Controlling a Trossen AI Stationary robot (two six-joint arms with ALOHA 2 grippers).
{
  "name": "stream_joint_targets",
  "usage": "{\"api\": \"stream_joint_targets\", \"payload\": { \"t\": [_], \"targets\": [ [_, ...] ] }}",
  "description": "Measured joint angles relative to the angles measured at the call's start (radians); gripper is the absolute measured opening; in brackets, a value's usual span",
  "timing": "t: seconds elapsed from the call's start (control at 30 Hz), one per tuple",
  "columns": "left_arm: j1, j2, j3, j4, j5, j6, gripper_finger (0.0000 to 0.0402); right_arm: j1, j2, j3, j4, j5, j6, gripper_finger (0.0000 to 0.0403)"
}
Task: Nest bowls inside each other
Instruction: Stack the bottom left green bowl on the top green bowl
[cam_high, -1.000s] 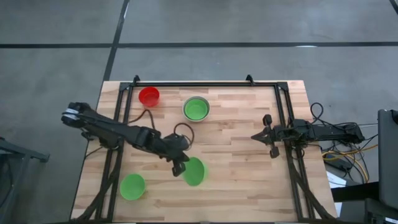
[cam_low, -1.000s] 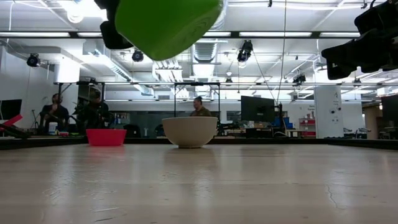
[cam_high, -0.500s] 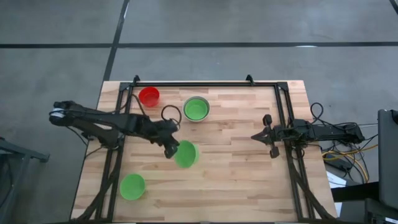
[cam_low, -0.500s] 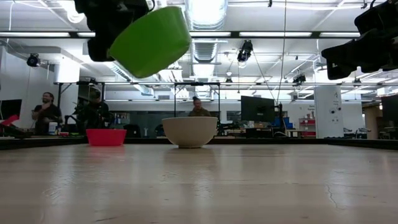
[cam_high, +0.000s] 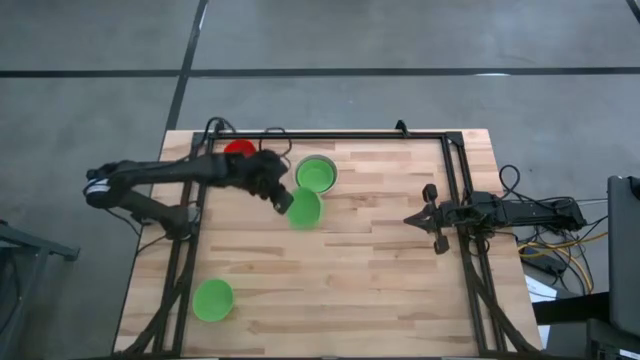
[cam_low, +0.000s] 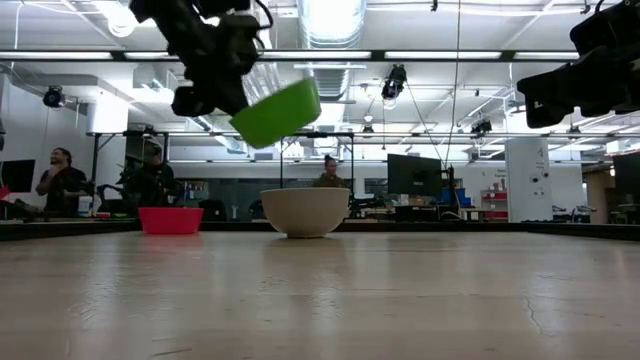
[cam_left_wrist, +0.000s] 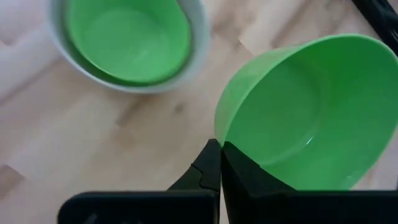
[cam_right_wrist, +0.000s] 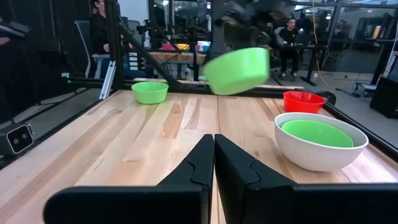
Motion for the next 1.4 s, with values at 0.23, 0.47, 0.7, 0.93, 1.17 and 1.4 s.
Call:
{"api": "stream_joint_targets", "payload": {
  "t": [0.23, 0.47, 0.7, 0.93, 1.17, 1.4],
  "targets": [
    [0.165, 0.115, 0.109, -0.029, 0.073, 0.038, 0.0001, 0.000, 0.000, 0.000, 0.000, 0.000, 0.000, 0.0009],
    [0.230, 0.247, 0.267, -0.167, 0.075, 0.071, 0.0001, 0.000, 0.000, 0.000, 0.000, 0.000, 0.000, 0.0009],
    [0.268, 0.361, 0.399, -0.268, 0.072, 0.106, 0.0001, 0.000, 0.000, 0.000, 0.000, 0.000, 0.000, 0.0009],
    [0.299, 0.420, 0.431, -0.267, 0.082, 0.093, 0.0001, 0.000, 0.000, 0.000, 0.000, 0.000, 0.000, 0.0009],
    [0.305, 0.453, 0.426, -0.252, 0.102, 0.089, 0.0001, 0.000, 0.000, 0.000, 0.000, 0.000, 0.000, 0.0009],
    [0.308, 0.478, 0.426, -0.248, 0.100, 0.082, 0.0001, 0.000, 0.000, 0.000, 0.000, 0.000, 0.000, 0.0009]
  ]
}}
